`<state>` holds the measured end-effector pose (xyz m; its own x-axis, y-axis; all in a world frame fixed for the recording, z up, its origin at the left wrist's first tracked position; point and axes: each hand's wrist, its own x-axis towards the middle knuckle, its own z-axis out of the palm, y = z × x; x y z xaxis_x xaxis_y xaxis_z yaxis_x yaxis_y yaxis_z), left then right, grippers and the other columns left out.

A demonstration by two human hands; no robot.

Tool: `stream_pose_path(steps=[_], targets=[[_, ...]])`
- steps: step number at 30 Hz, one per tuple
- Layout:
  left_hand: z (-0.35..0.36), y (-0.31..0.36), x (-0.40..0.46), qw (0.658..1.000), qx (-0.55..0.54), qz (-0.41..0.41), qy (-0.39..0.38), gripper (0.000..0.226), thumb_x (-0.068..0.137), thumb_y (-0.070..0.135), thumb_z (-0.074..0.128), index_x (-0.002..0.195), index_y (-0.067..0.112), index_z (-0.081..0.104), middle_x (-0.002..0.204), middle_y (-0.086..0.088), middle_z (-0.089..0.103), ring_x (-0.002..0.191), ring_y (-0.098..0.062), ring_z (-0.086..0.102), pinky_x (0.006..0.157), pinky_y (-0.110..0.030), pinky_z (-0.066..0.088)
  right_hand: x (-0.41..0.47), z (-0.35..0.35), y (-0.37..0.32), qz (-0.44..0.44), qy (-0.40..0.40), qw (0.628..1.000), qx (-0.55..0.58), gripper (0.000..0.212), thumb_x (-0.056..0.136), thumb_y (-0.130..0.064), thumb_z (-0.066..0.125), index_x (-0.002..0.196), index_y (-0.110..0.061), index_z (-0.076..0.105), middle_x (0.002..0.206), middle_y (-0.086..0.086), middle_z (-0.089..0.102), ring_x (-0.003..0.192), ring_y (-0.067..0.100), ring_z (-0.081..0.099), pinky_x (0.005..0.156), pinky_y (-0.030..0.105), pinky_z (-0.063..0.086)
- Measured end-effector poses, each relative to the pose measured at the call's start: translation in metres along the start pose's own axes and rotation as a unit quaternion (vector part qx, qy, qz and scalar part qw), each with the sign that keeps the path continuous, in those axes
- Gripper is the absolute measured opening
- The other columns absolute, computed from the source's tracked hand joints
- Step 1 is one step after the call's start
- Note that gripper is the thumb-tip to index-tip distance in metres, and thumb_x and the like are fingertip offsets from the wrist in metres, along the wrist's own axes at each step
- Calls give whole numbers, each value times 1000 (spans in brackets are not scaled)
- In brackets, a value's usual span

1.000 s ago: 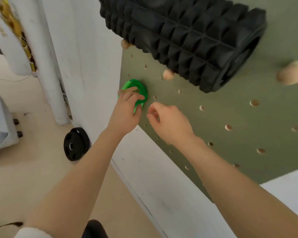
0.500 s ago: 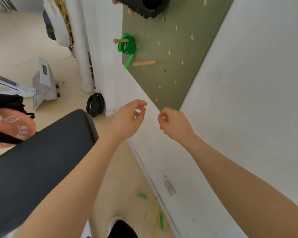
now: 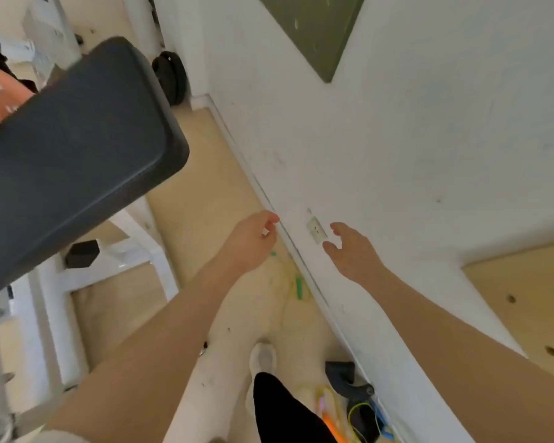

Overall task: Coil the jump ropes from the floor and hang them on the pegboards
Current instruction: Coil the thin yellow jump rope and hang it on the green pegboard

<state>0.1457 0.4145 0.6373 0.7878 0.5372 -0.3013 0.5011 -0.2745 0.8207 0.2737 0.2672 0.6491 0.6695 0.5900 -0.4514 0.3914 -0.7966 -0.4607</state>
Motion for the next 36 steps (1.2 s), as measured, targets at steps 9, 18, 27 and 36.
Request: stream_pose_path(steps=[9, 18, 27, 36], targets=[[141, -171, 28, 993, 58, -92, -42, 32, 91, 8, 46, 122, 9, 54, 120, -6, 58, 105, -25, 55, 81, -21, 37, 66, 189, 144, 15, -78, 992, -99, 49, 99, -22, 35, 145, -9, 25, 145, 12, 35, 134, 30, 31, 108, 40, 31], [336, -395, 123, 982, 73, -152, -81, 30, 90, 8, 46, 118, 14, 57, 118, -3, 59, 101, -23, 56, 81, -23, 38, 210, 404, 335, 92, -80, 989, -81, 46, 100, -25, 34, 143, -8, 27, 139, 15, 43, 125, 32, 41, 100, 42, 39], [402, -524, 180, 989, 48, -140, 12, 29, 88, 2, 40, 105, 15, 60, 103, 2, 60, 85, -23, 64, 47, -7, 33, 330, 513, 420, 180, 80, 976, -93, 43, 97, -28, 44, 130, -2, 37, 135, 17, 40, 126, 34, 38, 98, 42, 33], [340, -427, 143, 994, -4, -106, -7, 41, 89, -7, 28, 112, 13, 55, 102, 0, 56, 76, -23, 60, 46, -5, 33, 246, 412, 340, 88, 46, 982, 158, 22, 98, -22, 40, 117, -10, 42, 90, 10, 63, 79, 30, 63, 70, 38, 51]])
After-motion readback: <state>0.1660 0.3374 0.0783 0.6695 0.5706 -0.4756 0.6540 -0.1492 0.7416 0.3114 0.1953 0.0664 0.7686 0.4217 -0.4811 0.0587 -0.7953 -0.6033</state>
